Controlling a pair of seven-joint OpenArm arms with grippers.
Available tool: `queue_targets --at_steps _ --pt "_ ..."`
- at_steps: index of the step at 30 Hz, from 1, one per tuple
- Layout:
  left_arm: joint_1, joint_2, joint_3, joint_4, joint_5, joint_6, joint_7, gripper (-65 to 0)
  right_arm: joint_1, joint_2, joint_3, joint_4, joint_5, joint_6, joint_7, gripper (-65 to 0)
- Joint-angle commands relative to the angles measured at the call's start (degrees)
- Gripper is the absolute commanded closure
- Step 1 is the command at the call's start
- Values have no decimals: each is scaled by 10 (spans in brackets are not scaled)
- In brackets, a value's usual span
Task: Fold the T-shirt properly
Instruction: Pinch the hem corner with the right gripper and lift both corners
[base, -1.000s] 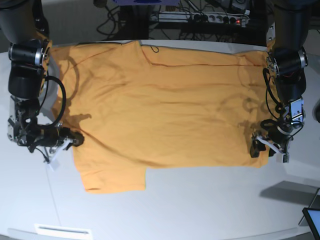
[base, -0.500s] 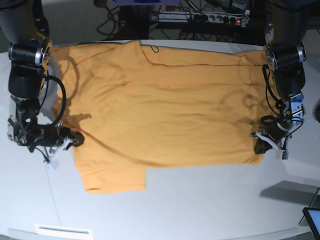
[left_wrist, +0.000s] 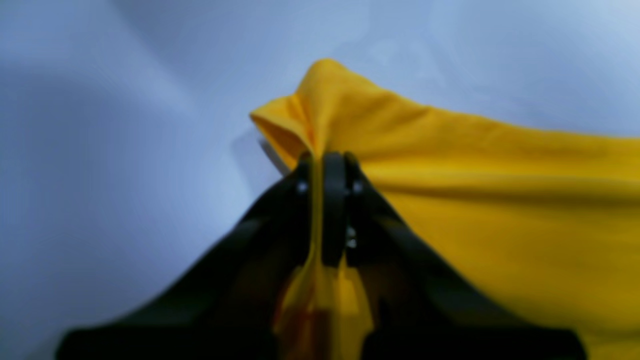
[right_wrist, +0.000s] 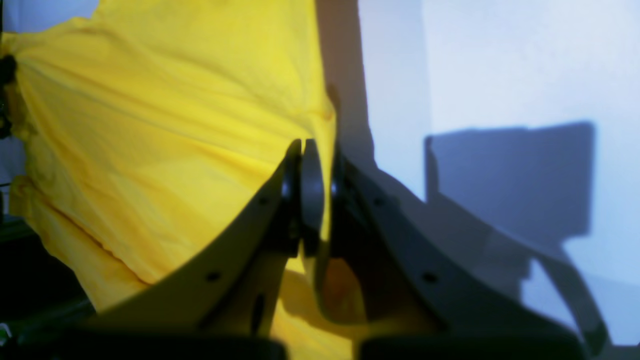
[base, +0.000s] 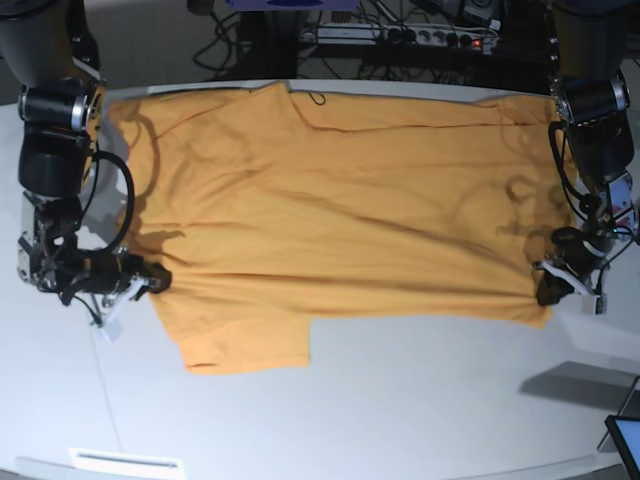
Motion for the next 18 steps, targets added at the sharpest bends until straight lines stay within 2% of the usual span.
queue_targets --at_steps 1,5,13,18 --pt "-14 -17 -3 12 -9 6 -18 0 12 4 -20 9 -22 -4 -13 -4" --pt "-19 -8 -4 12 -9 6 -18 0 14 3 -69 36 -19 -4 12 -4" --pt "-20 -3 -5 41 -7 6 -18 0 48 -4 -79 36 -22 -5 30 -4" --pt "-41 -5 -4 40 -6 6 -18 0 83 -4 -80 36 -22 -46 32 -4"
